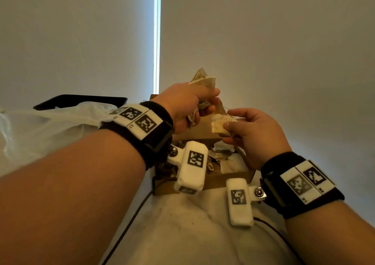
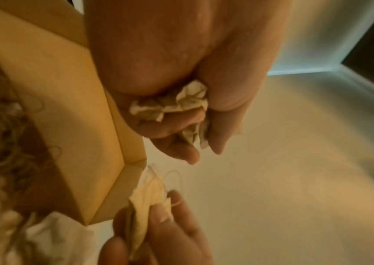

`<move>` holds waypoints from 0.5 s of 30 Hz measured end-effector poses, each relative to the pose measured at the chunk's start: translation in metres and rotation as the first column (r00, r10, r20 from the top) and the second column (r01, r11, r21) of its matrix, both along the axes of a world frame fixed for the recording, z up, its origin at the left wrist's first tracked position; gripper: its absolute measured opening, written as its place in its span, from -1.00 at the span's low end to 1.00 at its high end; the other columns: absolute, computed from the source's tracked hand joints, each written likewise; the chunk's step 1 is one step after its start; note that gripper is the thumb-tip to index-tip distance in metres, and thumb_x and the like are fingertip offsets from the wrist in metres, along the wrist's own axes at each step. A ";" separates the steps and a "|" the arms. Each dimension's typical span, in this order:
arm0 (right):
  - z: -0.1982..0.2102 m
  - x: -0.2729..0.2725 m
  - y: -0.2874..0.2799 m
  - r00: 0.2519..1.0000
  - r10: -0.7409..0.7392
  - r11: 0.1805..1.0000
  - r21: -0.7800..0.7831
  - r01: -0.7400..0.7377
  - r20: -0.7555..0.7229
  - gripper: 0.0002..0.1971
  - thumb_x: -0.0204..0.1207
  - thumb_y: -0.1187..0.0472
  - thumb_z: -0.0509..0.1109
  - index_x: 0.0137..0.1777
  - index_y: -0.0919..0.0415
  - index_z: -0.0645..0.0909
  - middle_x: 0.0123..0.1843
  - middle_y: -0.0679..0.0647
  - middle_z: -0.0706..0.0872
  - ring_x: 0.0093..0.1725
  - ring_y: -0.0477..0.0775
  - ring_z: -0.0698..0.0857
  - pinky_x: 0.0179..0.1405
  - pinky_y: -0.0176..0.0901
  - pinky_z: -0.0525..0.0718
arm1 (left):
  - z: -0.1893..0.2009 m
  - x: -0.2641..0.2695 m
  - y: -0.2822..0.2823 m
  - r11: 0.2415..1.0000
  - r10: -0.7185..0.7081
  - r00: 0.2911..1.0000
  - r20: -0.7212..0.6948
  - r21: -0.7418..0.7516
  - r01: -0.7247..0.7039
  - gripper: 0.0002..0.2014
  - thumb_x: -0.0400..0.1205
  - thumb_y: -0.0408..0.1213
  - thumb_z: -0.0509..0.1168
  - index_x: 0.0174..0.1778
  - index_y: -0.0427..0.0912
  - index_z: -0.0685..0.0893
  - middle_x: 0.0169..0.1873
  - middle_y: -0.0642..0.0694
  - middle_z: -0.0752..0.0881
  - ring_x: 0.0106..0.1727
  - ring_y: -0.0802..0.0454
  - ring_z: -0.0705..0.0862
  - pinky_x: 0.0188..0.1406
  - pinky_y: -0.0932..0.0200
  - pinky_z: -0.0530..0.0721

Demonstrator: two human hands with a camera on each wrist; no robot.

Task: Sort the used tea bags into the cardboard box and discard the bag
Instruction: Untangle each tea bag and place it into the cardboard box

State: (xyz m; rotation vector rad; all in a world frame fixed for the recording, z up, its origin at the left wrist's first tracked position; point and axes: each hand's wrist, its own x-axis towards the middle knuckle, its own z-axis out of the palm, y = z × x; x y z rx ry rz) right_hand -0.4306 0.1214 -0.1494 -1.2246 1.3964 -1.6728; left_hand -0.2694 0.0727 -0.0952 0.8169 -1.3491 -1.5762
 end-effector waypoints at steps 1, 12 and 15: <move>0.000 -0.005 0.000 0.999 -0.041 0.999 0.015 0.041 -0.020 -0.72 0.50 0.44 0.51 0.14 0.15 0.65 -0.05 0.20 0.83 -0.20 0.17 0.87 -0.31 -0.16 0.79 | -0.001 -0.003 -0.003 1.000 0.016 1.000 -0.005 0.001 -0.016 -0.81 0.64 -0.26 0.45 0.13 -0.19 0.67 -0.13 -0.11 0.79 -0.35 0.15 0.68 -0.66 0.41 0.46; -0.007 -0.013 -0.013 0.814 -0.125 0.960 0.139 0.244 -0.568 -0.88 0.50 0.20 0.56 -0.05 0.05 0.67 -0.11 -0.01 0.74 -0.16 -0.04 0.72 -0.37 -0.25 0.55 | -0.042 0.000 -0.024 0.995 0.086 0.996 0.001 0.041 -0.086 -0.81 0.67 -0.23 0.41 0.17 -0.12 0.66 -0.11 -0.06 0.78 -0.33 0.15 0.68 -0.62 0.39 0.49; -0.008 -0.010 -0.015 0.790 -0.114 0.947 0.175 0.270 -0.602 -0.88 0.51 0.21 0.55 -0.03 0.04 0.69 -0.09 0.00 0.74 -0.14 0.00 0.73 -0.29 -0.16 0.69 | -0.047 0.000 -0.026 0.996 0.083 0.996 0.041 0.025 -0.084 -0.78 0.66 -0.23 0.42 0.21 -0.14 0.67 -0.11 -0.05 0.78 -0.30 0.14 0.69 -0.58 0.38 0.55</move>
